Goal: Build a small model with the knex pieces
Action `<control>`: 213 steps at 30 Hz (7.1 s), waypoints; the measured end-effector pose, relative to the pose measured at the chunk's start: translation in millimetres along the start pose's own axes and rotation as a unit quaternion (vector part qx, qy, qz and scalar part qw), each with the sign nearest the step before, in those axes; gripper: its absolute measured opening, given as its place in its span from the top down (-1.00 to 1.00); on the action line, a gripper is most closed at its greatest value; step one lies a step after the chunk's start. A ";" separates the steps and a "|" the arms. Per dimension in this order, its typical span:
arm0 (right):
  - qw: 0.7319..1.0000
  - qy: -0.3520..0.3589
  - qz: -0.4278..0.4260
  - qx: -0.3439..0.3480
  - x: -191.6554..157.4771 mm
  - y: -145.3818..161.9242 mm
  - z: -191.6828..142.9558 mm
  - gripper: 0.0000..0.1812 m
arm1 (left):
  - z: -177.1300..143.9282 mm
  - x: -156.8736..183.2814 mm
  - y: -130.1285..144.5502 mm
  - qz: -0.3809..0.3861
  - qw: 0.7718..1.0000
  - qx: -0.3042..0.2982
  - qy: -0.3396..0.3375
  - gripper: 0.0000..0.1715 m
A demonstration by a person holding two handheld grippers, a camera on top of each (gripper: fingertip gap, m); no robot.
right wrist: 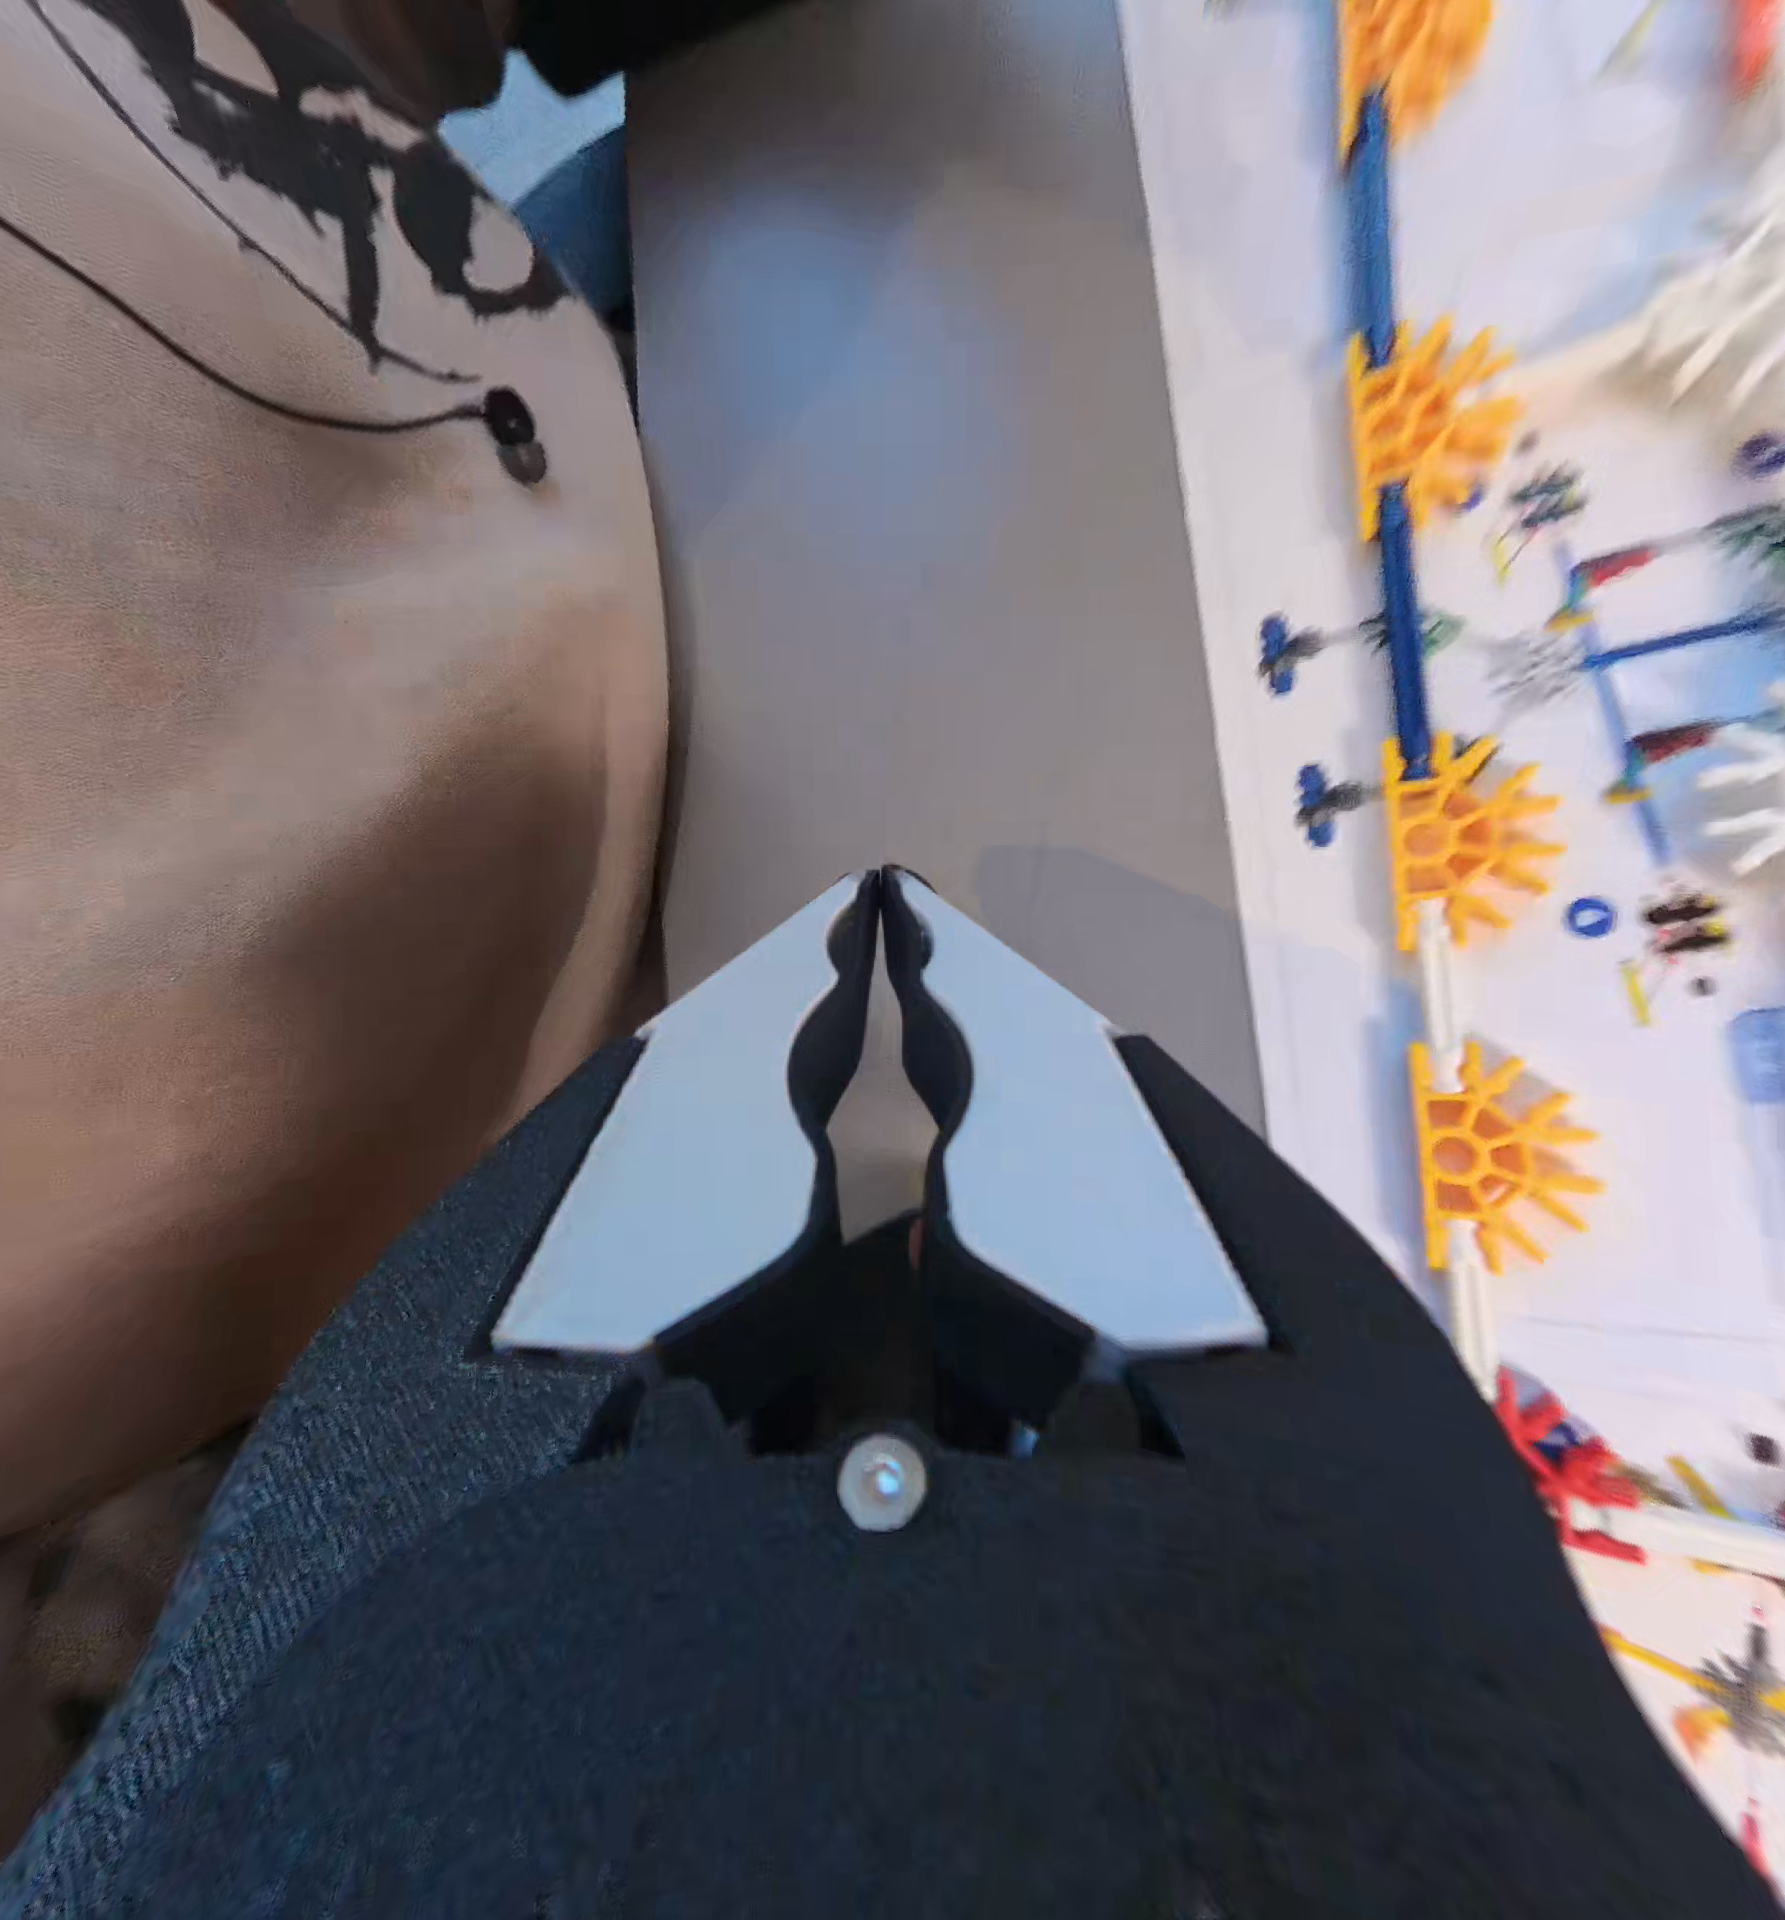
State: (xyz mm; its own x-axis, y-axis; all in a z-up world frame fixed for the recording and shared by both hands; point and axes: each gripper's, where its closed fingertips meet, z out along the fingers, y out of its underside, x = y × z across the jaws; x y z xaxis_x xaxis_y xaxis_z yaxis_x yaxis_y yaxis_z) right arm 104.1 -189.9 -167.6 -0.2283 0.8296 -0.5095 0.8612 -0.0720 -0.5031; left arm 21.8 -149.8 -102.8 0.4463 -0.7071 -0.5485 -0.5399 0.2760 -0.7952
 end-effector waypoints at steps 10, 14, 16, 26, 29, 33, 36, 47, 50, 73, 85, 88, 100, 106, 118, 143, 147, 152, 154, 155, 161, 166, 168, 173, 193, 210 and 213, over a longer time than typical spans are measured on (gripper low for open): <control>0.977 -0.098 0.118 -0.149 9.1 38.9 18.9 1.00 | 1.4 13.3 10.5 -0.023 0.999 -0.014 0.038 0.95; 0.970 -0.121 0.124 -0.168 7.8 41.1 19.1 1.00 | 2.3 18.2 11.3 -0.028 0.998 -0.016 0.051 0.95; 0.965 -0.140 0.136 -0.173 7.3 41.9 19.4 1.00 | 3.2 22.3 11.7 -0.032 0.998 -0.018 0.060 0.95; 0.959 -0.183 0.134 -0.170 7.7 45.3 18.9 1.00 | 20.0 62.1 12.5 -0.004 0.992 -0.040 0.123 0.95; 0.981 -0.134 -0.014 -0.141 7.1 44.7 17.7 1.00 | 26.2 62.8 12.1 0.003 0.992 -0.047 0.119 0.95; 0.977 -0.047 -0.181 0.101 -10.1 -13.9 1.1 1.00 | 27.5 56.7 9.7 0.009 0.995 -0.038 0.097 0.95; 0.935 0.099 -0.281 0.191 2.0 -27.6 -17.4 0.98 | 27.5 45.0 3.2 0.009 0.997 -0.019 0.073 0.95; 0.805 0.299 -0.426 0.283 -19.5 -63.3 -38.3 0.84 | 18.7 36.0 -14.3 0.032 0.999 0.029 0.031 0.95; 0.787 0.318 -0.443 0.288 -21.7 -71.0 -39.9 0.85 | 14.7 35.9 -17.1 0.035 0.998 0.041 0.031 0.95; 0.770 0.330 -0.434 0.332 -22.1 -87.3 -42.5 0.92 | 4.4 26.5 -26.5 0.071 0.995 0.068 -0.008 0.96; 0.920 0.029 -0.035 0.389 -0.8 -88.4 -37.1 0.59 | 3.3 4.0 -9.0 0.327 0.933 -0.029 -0.149 0.97; 0.911 -0.053 0.034 0.408 -4.6 -94.2 -38.5 0.67 | 2.5 1.0 -8.1 0.359 0.918 -0.040 -0.165 0.97; 0.902 -0.038 -0.025 0.430 -0.5 -96.1 -45.1 0.86 | 0.6 10.6 -16.8 0.045 0.997 0.059 -0.016 0.68; 0.890 0.025 -0.108 0.443 -3.6 -98.1 -56.8 0.95 | -17.5 1.8 -44.9 -0.317 0.913 0.200 0.159 0.53; 0.875 0.052 -0.137 0.461 -5.9 -93.6 -70.9 0.95 | 3.6 0.6 -15.8 -0.386 0.899 0.125 0.165 0.64; 0.827 0.208 -0.194 0.485 1.8 -108.7 -78.8 0.72 | -9.9 -24.7 -19.6 -0.544 0.793 0.207 0.179 0.96; 0.861 0.119 -0.117 0.481 5.9 -106.7 -61.6 0.66 | -13.6 -23.6 -30.1 -0.478 0.836 0.221 0.152 0.95; 0.862 0.109 -0.130 0.478 -0.1 -109.2 -54.7 0.90 | -14.5 -15.5 -37.5 -0.424 0.867 0.223 0.140 0.96; 0.858 0.114 -0.146 0.478 -3.5 -108.9 -54.8 0.93 | -15.4 -13.8 -39.8 -0.408 0.874 0.226 0.139 0.96; 0.858 0.119 -0.154 0.476 -4.3 -108.3 -54.3 0.94 | -15.7 -12.5 -40.2 -0.399 0.878 0.224 0.140 0.96; 0.841 0.183 -0.232 0.452 -9.0 -104.9 -53.3 0.94 | -12.9 1.6 -32.2 -0.295 0.932 0.170 0.127 0.93; 0.795 0.282 -0.346 0.411 -15.8 -102.8 -48.9 0.95 | -9.6 9.0 -26.1 -0.171 0.973 0.128 0.087 0.90; 0.783 0.306 -0.373 0.392 -16.6 -102.2 -44.1 0.95 | -7.8 12.7 -23.3 -0.126 0.983 0.114 0.074 0.89; 0.781 0.317 -0.385 0.376 -14.9 -100.7 -39.5 0.96 | -6.4 18.3 -21.6 -0.088 0.988 0.106 0.069 0.94; 0.801 0.265 -0.358 0.400 -23.5 -98.6 -38.3 0.93 | -6.7 24.0 -27.9 -0.031 0.992 0.113 0.055 0.96; 0.766 0.324 -0.428 0.354 -28.1 -100.0 -34.1 0.94 | -9.0 22.7 -29.9 0.104 0.991 0.089 0.002 0.97; 0.791 0.269 -0.429 0.344 -33.9 -96.5 -28.5 0.96 | -11.6 30.6 -30.8 0.075 0.991 0.101 0.047 0.96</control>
State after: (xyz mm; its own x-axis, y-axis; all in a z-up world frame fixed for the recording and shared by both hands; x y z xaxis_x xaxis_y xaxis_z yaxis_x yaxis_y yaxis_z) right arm 41.7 -195.3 -81.9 -0.2095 0.8390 0.5022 0.0020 0.5139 -0.8578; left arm 43.8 -187.5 -92.0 0.2992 -0.7030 -0.6451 -0.4373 0.4999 -0.7476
